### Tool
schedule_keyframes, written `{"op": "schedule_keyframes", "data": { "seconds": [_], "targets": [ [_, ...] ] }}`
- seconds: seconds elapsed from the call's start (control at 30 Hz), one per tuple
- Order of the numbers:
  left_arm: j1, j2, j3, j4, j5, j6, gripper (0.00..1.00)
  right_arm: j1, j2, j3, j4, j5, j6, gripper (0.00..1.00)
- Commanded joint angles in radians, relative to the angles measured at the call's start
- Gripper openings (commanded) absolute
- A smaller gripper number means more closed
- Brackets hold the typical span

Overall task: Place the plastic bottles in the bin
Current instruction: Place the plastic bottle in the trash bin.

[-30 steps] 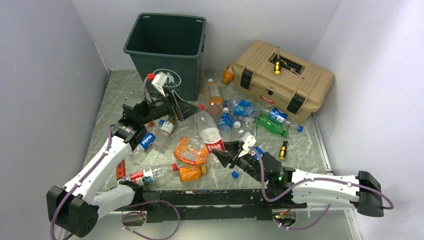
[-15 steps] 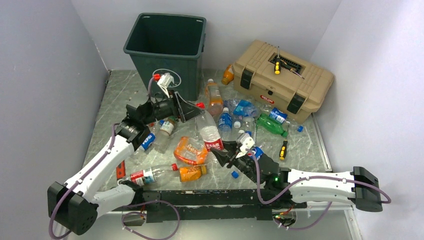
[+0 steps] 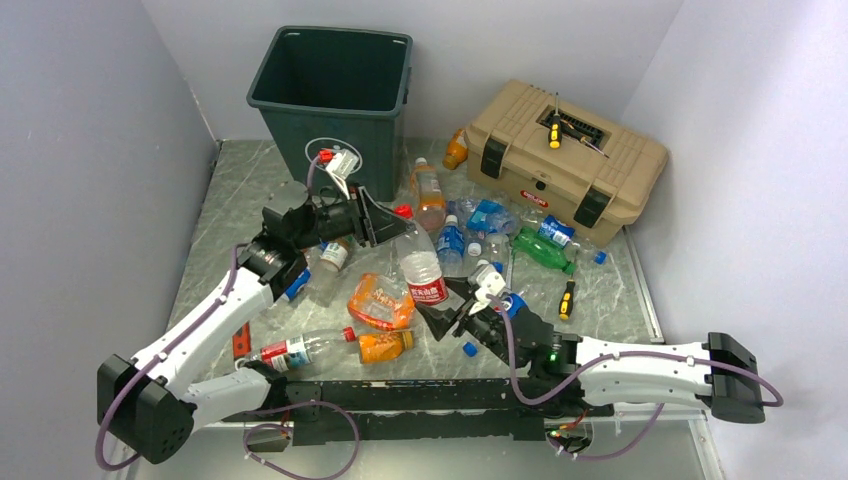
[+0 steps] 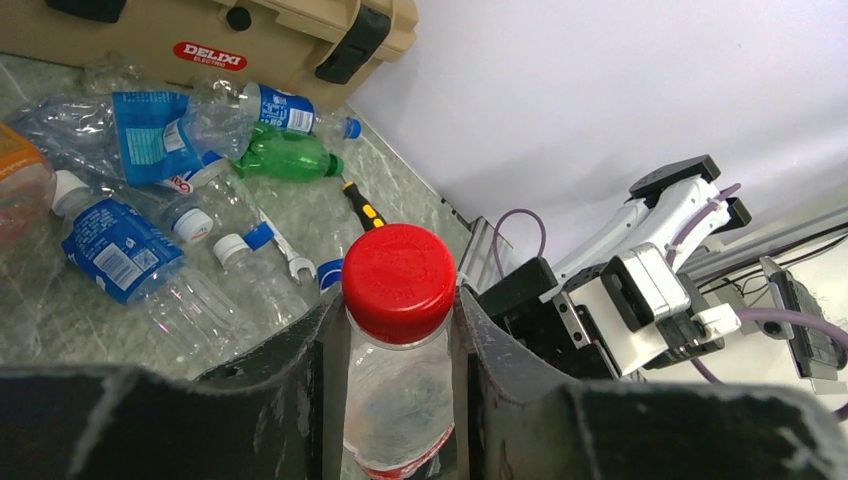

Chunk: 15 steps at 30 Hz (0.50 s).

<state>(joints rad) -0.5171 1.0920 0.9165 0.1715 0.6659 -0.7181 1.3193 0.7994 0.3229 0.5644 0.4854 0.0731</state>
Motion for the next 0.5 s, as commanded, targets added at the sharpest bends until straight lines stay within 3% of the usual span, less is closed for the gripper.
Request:
{"op": "schedule_keyframes", "data": {
  "seconds": [0.0, 0.03, 0.07, 0.23, 0.37, 0.47],
  "targets": [
    [-0.008, -0.019, 0.067, -0.007, -0.004, 0.054, 0.0, 0.008, 0.0, 0.086, -0.12, -0.005, 0.065, 0.86],
    [-0.008, -0.022, 0.071, -0.013, -0.01, 0.062, 0.0, 0.008, -0.003, 0.096, -0.145, -0.009, 0.076, 0.97],
    [-0.007, -0.025, 0.077, -0.022, -0.016, 0.074, 0.0, 0.008, -0.007, 0.106, -0.173, -0.013, 0.088, 0.99],
    [-0.008, -0.057, 0.164, -0.139, -0.097, 0.212, 0.0, 0.008, -0.061, 0.171, -0.331, -0.068, 0.168, 1.0],
    [-0.007, -0.079, 0.33, -0.284, -0.248, 0.414, 0.0, 0.008, -0.113, 0.221, -0.43, -0.156, 0.208, 1.0],
    [-0.008, -0.088, 0.43, -0.268, -0.385, 0.541, 0.0, 0.008, -0.141, 0.243, -0.467, -0.192, 0.217, 1.0]
  ]
}}
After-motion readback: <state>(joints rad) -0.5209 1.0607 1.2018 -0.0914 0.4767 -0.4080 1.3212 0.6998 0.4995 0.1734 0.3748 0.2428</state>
